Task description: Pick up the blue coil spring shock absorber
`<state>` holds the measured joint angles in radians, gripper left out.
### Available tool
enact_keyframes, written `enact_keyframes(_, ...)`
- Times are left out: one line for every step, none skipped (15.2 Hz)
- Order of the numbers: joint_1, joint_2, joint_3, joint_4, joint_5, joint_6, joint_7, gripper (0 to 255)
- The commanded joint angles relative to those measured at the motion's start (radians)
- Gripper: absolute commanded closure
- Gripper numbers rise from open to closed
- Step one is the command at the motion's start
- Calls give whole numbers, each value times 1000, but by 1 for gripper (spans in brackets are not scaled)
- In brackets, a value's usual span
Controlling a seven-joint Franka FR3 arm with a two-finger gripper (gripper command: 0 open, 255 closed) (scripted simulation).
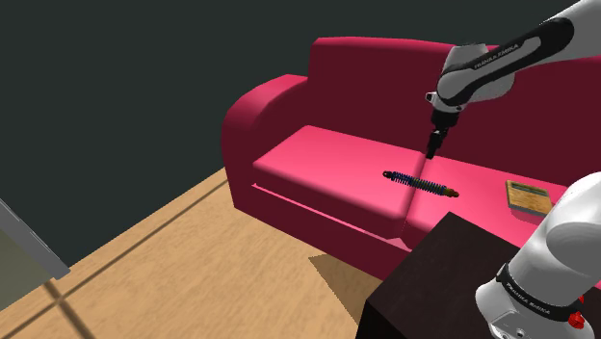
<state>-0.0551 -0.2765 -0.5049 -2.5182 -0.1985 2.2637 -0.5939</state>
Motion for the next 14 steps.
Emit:
enact_keyframes(3,76,-41,12,28,59,-63,0)
enact_keyframes(8,120,-58,24,53,86,-96,0)
enact_keyframes(12,165,-75,38,82,111,-133,0)
enact_keyframes(14,212,-88,53,117,135,-172,0)
enact_keyframes(15,259,-98,70,155,157,-213,0)
enact_keyframes(13,308,-105,88,198,176,-257,0)
enact_keyframes(6,357,-106,108,242,193,-302,0)
enact_keyframes(-4,406,-103,129,288,208,-347,0)
enact_keyframes(-19,454,-96,153,333,221,-390,0)
enact_keyframes(-38,501,-83,177,375,231,-431,0)
enact_keyframes(-59,547,-69,203,414,239,-469,0)
enact_keyframes(-83,592,-51,231,448,246,-504,0)
enact_keyframes(-108,635,-33,259,479,252,-535,0)
enact_keyframes(-134,677,-15,289,506,257,-563,0)
